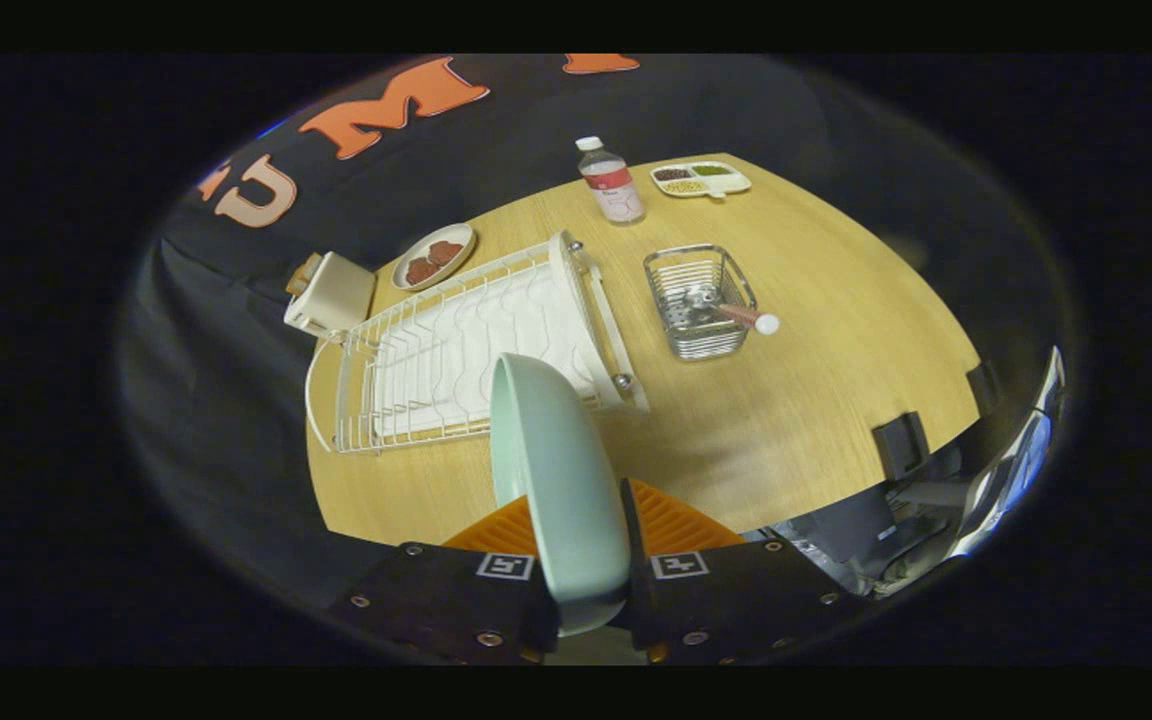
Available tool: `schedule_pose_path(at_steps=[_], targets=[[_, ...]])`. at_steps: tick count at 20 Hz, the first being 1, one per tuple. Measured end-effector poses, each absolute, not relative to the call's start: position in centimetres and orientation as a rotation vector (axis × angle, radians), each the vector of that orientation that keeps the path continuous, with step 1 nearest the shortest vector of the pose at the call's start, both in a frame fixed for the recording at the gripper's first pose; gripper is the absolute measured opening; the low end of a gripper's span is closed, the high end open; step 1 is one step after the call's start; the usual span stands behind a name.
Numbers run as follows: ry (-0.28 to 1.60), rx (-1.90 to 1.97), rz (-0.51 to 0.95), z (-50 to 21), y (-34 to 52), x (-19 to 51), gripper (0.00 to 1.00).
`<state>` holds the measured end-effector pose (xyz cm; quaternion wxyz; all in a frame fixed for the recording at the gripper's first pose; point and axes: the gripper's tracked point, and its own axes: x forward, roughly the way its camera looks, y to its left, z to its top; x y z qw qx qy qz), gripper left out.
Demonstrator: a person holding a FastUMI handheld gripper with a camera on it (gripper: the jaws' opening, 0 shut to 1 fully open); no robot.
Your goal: Take the plate from the dish rack, then take the spoon from the basket and place it into the plate.
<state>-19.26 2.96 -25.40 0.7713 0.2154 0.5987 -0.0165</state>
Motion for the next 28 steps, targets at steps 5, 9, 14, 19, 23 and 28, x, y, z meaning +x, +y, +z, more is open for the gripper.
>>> schedule_pose_path(at_steps=[5, 9, 14, 19, 23, 28], targets=[[1.306, 0.511, 0.031, -28.0, 4.2, -20.2, 0.28], [1.296, 0.581, 0.067, -29.4, 5.2, -20.2, 0.28], [1.285, 0.615, 0.127, -31.4, 6.5, -20.6, 0.29], [1.29, 0.622, 0.126, -33.2, 6.5, -20.7, 0.29], [1.304, 0.643, 0.121, -34.1, 6.3, -20.8, 0.3], [1.266, 0.565, 0.064, -35.2, 4.6, -20.2, 0.42]])
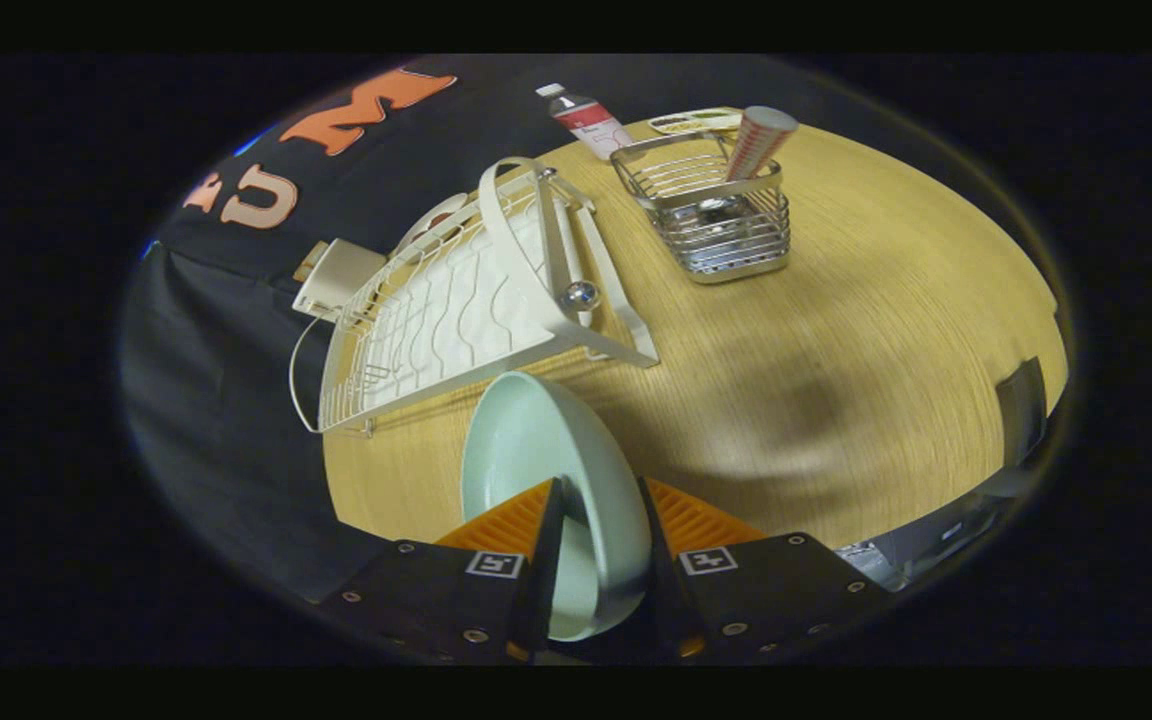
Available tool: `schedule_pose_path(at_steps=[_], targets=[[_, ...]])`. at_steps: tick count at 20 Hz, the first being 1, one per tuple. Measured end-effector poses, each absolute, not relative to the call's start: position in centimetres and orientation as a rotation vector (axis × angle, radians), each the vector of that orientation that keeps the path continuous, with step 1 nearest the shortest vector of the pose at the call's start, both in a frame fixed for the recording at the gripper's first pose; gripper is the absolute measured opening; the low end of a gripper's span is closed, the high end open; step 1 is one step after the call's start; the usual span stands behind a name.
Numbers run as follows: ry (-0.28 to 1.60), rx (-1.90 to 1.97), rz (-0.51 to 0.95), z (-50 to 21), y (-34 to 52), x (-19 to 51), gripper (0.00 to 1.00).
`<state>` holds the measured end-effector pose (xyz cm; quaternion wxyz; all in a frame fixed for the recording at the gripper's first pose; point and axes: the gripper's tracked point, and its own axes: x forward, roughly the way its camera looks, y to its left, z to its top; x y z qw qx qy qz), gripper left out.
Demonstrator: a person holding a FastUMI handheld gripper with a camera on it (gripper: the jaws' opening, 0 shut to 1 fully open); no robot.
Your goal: Take the plate from the dish rack, then take the spoon from the basket and place it into the plate.
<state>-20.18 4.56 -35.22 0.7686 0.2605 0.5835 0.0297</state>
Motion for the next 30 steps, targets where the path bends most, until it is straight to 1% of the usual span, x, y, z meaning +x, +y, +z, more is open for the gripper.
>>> schedule_pose_path(at_steps=[3, 4, 5, 6, 10, 12, 16, 21, 23, 26, 29, 30], targets=[[1.221, 0.486, 0.058, -35.4, 3.1, -19.4, 0.43], [1.205, 0.475, 0.058, -35.2, 2.9, -19.1, 0.44], [1.179, 0.468, 0.05, -34.9, 2.5, -18.6, 0.48], [1.142, 0.46, 0.038, -34.5, 2.0, -18.0, 0.49], [0.988, 0.351, -0.023, -33.1, -1.1, -15.5, 0.65], [0.928, 0.279, -0.061, -32.5, -2.8, -14.7, 0.7], [0.777, 0.134, -0.093, -30.4, -5.3, -12.4, 0.71], [0.645, -0.021, -0.131, -28.9, -7.6, -9.9, 0.71], [0.62, -0.071, -0.123, -28.9, -8.2, -9.3, 0.66], [0.602, -0.085, -0.119, -28.8, -8.4, -8.5, 0.52], [0.587, -0.056, -0.123, -28.7, -8.4, -7.5, 0.42], [0.592, -0.059, -0.126, -28.9, -8.5, -7.4, 0.35]])
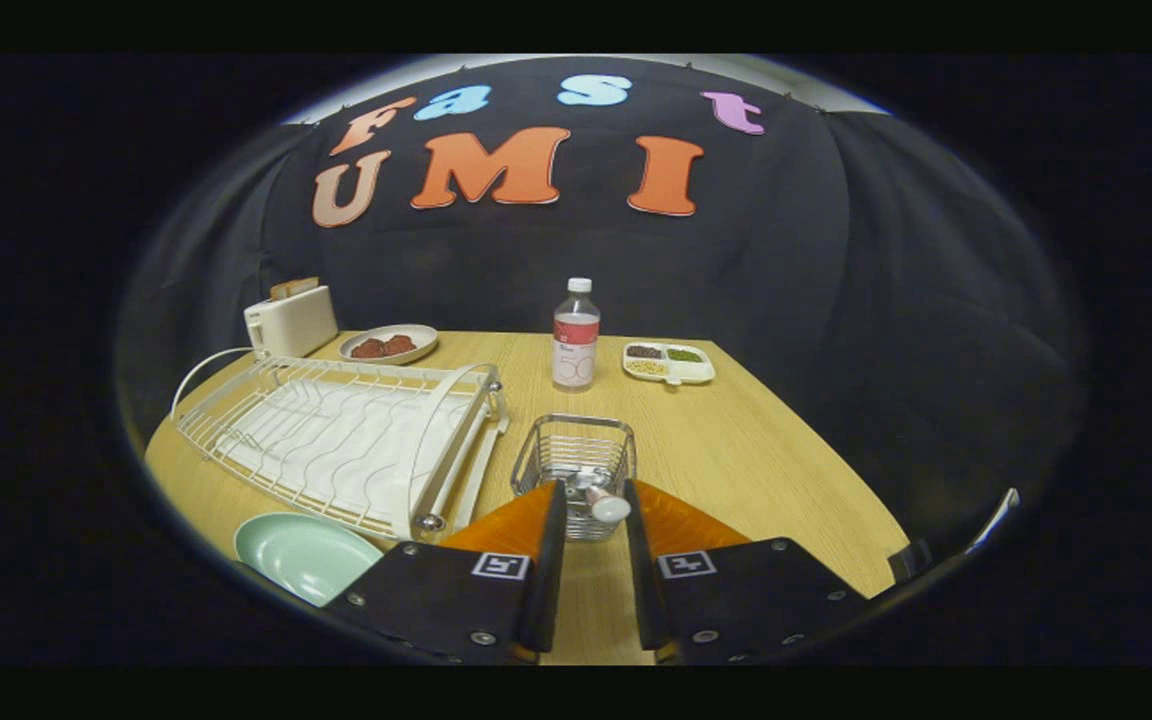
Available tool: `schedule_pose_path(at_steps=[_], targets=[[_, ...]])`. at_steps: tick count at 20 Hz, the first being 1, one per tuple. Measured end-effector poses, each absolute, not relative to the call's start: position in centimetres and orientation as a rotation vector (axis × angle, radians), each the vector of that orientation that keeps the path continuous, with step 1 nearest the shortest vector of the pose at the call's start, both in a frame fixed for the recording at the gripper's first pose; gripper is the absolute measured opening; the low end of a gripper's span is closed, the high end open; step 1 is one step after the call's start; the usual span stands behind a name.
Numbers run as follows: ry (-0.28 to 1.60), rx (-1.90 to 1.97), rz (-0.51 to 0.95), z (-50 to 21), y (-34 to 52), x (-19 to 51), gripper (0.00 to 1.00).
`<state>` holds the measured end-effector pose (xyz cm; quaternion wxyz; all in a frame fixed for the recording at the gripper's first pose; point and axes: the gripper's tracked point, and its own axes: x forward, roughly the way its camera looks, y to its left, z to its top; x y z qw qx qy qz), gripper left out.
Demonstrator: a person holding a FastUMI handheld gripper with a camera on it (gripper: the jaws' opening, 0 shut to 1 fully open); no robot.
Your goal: Take the plate from the dish rack, then take the spoon from the basket and place it into the plate.
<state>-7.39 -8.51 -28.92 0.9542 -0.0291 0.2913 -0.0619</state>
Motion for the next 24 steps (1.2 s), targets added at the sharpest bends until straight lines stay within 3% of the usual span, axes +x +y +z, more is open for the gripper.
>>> schedule_pose_path(at_steps=[2, 6, 24], targets=[[0.598, -0.045, -0.114, -29.0, -8.2, -7.1, 0.19], [0.612, -0.013, -0.089, -28.3, -7.4, -7.1, 0.11], [0.568, 0.042, -0.013, -18.8, -6.3, -10.7, 0.11]])
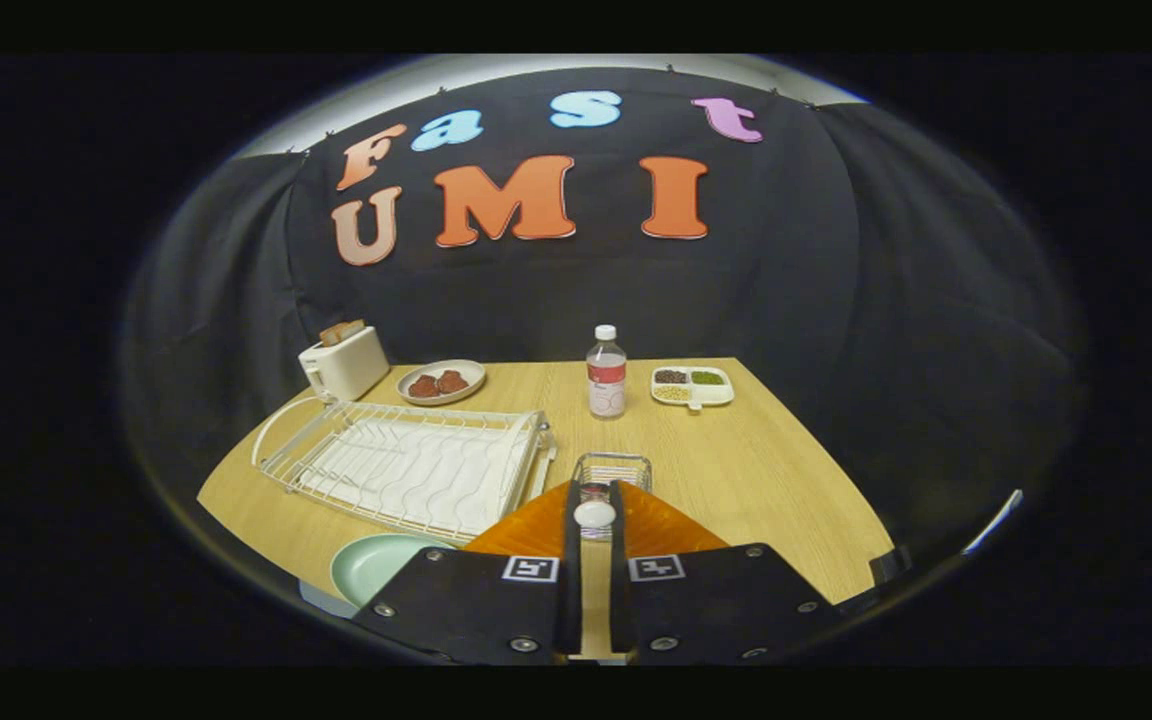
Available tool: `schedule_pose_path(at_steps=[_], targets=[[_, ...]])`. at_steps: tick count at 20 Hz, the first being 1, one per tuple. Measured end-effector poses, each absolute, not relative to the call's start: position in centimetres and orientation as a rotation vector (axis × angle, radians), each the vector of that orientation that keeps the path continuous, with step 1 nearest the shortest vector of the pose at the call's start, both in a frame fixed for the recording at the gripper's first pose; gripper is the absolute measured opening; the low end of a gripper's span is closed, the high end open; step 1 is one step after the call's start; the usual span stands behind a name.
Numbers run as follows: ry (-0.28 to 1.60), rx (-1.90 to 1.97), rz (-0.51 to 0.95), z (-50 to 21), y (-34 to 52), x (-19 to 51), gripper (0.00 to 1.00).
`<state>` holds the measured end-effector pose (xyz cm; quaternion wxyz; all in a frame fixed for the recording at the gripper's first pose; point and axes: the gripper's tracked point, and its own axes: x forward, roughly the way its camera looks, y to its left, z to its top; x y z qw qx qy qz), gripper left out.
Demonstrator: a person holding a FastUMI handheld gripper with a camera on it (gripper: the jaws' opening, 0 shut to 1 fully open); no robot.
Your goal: Take the plate from the dish rack, then take the spoon from the basket and place it into the plate.
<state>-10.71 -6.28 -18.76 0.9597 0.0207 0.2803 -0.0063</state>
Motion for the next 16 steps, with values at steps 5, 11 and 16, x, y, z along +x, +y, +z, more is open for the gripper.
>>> schedule_pose_path(at_steps=[5, 11, 16], targets=[[0.532, 0.037, 0.069, -17.0, -3.8, -12.4, 0.11], [0.535, 0.021, 0.152, -17.1, -1.1, -14.3, 0.11], [0.537, -0.015, 0.243, -16.2, 1.6, -15.6, 0.11]])
